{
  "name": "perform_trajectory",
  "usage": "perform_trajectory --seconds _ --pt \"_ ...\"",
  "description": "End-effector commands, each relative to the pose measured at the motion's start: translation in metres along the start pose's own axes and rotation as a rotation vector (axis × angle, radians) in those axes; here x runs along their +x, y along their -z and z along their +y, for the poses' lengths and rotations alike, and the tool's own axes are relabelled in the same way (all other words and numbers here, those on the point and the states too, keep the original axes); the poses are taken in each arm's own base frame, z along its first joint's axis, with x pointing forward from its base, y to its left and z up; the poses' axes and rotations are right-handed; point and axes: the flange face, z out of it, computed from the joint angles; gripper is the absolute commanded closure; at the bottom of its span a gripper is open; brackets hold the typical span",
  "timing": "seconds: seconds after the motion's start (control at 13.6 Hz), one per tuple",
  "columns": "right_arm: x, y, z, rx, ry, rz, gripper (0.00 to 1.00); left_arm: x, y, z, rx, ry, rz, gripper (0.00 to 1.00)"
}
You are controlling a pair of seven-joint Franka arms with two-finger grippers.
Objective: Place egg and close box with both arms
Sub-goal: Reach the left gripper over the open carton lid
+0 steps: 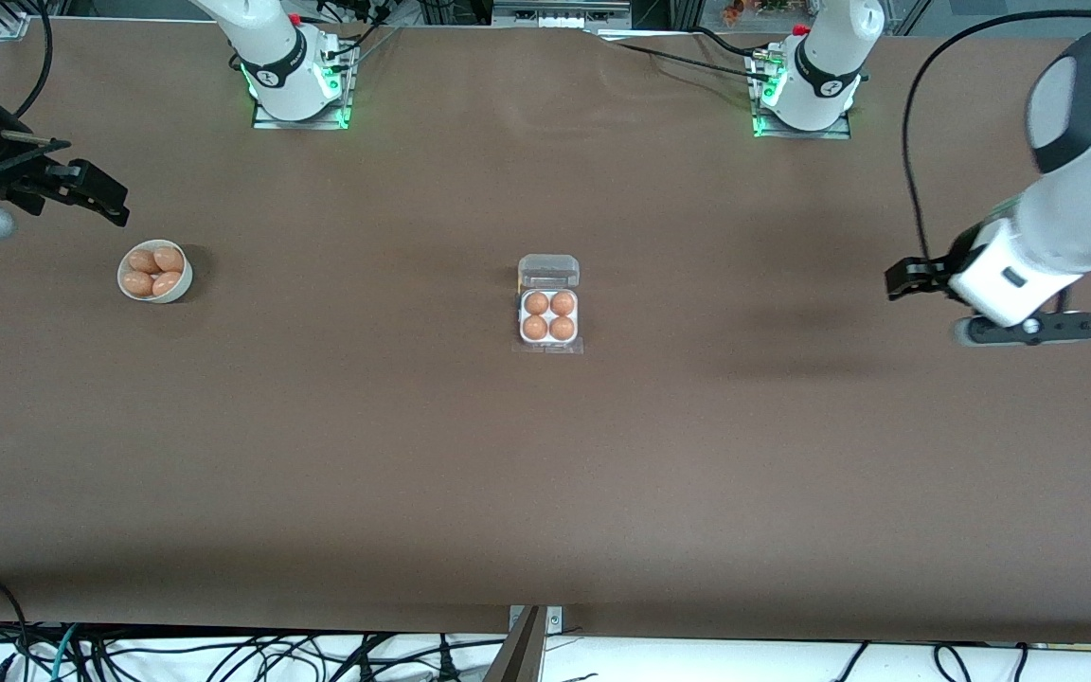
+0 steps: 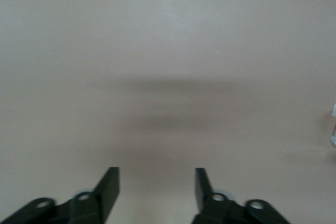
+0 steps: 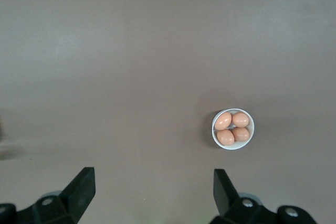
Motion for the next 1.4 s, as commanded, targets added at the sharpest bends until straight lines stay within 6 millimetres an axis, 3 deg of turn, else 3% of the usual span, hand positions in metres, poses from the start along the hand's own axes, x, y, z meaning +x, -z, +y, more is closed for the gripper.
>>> perform_trajectory --seconds 0.0,0.07,0.29,0.44,0.74,1.03,1.32 --pt "0.009 0.003 0.016 0.049 -0.059 -0.011 0.00 0.003 -0.032 0.047 -0.013 -0.002 -0.095 0.70" --pt "0.011 0.004 0.027 0.051 -0.069 -0.005 0.00 0.006 -0.047 0.058 -0.069 0.026 -0.144 0.79" --pt "0.009 0.008 0.029 0.046 -0.070 0.002 0.00 0.005 -0.087 0.078 -0.201 0.036 -0.345 0.82" --pt "0.011 0.008 0.029 0.044 -0.071 0.010 0.00 0.008 -0.114 0.097 -0.216 0.020 -0.412 0.96" --pt "0.020 -0.002 0.038 0.052 -0.091 0.010 0.00 0.000 -0.129 0.134 -0.286 0.001 -0.481 1.00" --pt "0.022 -0.002 0.031 0.056 -0.079 0.020 0.00 -0.032 -0.142 0.209 -0.213 0.080 -0.547 1.00" --pt "0.022 -0.003 0.031 0.056 -0.079 0.020 0.00 -0.064 -0.161 0.271 -0.194 0.094 -0.609 1.00"
